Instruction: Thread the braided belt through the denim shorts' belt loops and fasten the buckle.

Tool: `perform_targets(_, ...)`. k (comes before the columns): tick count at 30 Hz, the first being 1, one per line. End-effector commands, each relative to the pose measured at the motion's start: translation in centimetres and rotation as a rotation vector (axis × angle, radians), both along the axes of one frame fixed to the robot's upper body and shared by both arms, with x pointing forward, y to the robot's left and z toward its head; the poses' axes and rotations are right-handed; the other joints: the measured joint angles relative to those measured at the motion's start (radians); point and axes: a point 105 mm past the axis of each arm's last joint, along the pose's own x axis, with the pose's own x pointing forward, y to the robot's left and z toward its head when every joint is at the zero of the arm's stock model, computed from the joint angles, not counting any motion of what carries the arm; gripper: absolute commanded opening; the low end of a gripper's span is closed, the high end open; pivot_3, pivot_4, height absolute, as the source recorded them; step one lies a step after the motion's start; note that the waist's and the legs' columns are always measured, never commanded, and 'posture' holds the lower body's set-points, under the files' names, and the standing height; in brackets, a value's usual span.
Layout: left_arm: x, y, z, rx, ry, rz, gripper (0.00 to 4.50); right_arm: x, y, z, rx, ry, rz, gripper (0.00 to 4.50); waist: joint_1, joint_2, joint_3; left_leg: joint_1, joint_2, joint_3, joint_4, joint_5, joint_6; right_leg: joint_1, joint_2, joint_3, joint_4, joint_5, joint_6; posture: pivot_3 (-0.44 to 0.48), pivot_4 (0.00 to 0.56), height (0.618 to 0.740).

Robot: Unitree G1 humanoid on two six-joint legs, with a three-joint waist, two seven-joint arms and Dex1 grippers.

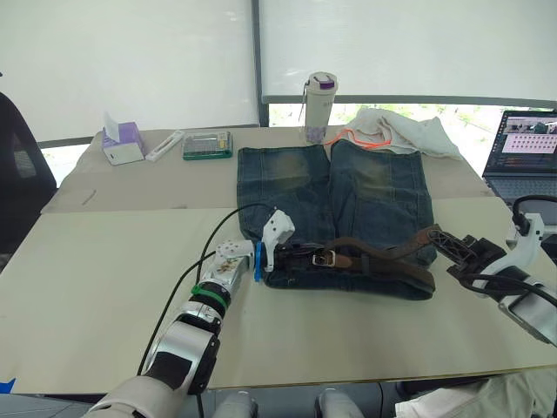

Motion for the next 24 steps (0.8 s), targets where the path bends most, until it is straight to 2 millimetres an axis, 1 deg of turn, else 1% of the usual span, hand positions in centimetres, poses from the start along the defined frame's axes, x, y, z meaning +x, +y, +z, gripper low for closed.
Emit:
perform_targets(1,-0.7,-0.2,-2.5,0.116,0.035,-0.021,0.01,-0.3,-0.1,1.7,-0.02,-0.063,0.003,0.0,0.002,0.0,0.0,0.0,0.0,0.0,0.0,0.0,0.0,0.0,0.0,0.0,0.0,0.0,0.001,0.0,0.15,0.74)
perform_targets(4,-0.7,0.1,-3.8,0.191,0.033,-0.006,0.01,-0.3,-0.4,1.9,-0.025,-0.065,-0.002,0.0,0.002,0.0,0.0,0.0,0.0,0.0,0.0,0.0,0.0,0.001,0.0,0.0,0.0,-0.001,0.002,0.0,0.15,0.74)
perform_targets(7,-0.7,0.2,-4.6,0.244,0.018,0.002,0.01,-0.3,-0.3,2.1,-0.03,-0.071,0.0,0.0,0.003,-0.001,0.0,0.002,0.0,0.0,0.0,-0.001,0.001,0.003,0.0,0.0,0.0,-0.001,0.002,0.0,0.15,0.74)
perform_targets(10,-1.0,0.1,-5.4,0.307,-0.007,-0.019,0.01,-0.3,-0.2,2.3,-0.034,-0.076,0.004,0.0,0.006,-0.001,0.0,0.004,0.0,0.0,0.0,-0.001,0.001,0.007,0.0,0.0,0.0,-0.004,0.007,0.0,0.15,0.74)
perform_targets(13,-1.3,0.1,-6.3,0.372,-0.007,-0.037,0.01,-0.2,-0.1,2.9,-0.041,-0.093,0.012,0.0,0.009,0.0,0.0,0.005,0.0,0.0,0.0,-0.003,0.004,0.013,-0.001,0.0,-0.002,-0.006,0.009,0.0,0.15,0.74)
perform_targets(15,-1.4,0.2,-6.7,0.397,0.004,-0.041,0.01,-0.2,-0.1,3.2,-0.046,-0.103,0.014,0.0,0.014,0.0,0.0,0.005,-0.001,0.0,0.001,-0.003,0.004,0.014,-0.002,0.0,-0.002,-0.006,0.01,0.0,0.15,0.74)
perform_targets(17,-1.4,0.3,-7.0,0.418,0.006,-0.037,0.01,-0.2,-0.4,3.7,-0.05,-0.118,0.004,0.0,0.016,-0.001,0.0,0.005,-0.002,-0.001,0.001,-0.003,0.004,0.014,-0.002,0.0,-0.002,-0.006,0.01,0.0,0.15,0.74)
perform_targets(20,-1.3,0.4,-7.1,0.423,0.007,-0.024,0.01,-0.3,-1.5,4.6,-0.033,-0.154,-0.025,0.0,0.019,-0.001,0.0,0.005,-0.002,-0.001,0.001,-0.003,0.005,0.015,-0.002,0.0,-0.002,-0.007,0.01,0.0,0.15,0.74)
perform_targets(24,-1.2,0.6,-7.0,0.391,0.022,0.0,0.01,-0.6,-2.5,6.6,0.024,-0.235,-0.05,0.0,0.019,-0.001,0.0,0.005,-0.002,-0.001,0.002,-0.003,0.005,0.015,-0.003,0.0,-0.002,-0.007,0.01,0.0,0.15,0.74)
